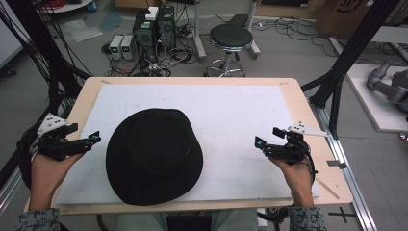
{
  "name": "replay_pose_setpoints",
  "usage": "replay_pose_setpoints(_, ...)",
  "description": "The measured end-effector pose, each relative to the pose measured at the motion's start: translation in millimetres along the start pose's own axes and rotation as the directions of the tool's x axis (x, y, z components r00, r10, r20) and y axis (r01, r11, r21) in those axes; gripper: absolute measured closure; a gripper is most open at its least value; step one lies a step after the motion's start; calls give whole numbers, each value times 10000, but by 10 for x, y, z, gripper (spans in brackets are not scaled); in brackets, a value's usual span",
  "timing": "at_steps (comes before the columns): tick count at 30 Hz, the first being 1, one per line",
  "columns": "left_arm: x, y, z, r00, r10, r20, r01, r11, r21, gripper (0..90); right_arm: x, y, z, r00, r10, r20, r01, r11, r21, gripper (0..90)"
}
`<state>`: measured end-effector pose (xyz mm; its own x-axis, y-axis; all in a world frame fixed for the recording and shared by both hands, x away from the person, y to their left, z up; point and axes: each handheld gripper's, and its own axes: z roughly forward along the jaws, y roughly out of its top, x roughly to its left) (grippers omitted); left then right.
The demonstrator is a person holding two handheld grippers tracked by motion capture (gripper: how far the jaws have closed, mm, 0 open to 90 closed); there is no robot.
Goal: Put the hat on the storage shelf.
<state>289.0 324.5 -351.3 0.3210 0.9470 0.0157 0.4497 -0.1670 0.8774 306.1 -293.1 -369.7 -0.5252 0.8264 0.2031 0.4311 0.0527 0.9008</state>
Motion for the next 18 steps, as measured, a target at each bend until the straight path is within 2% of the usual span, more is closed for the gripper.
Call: replay_pose_setpoints(18,-10,-2,6,10000,40,56,-40,10000,-13,196,11,-3,12,10000,-53,-51,53,10000,80,115)
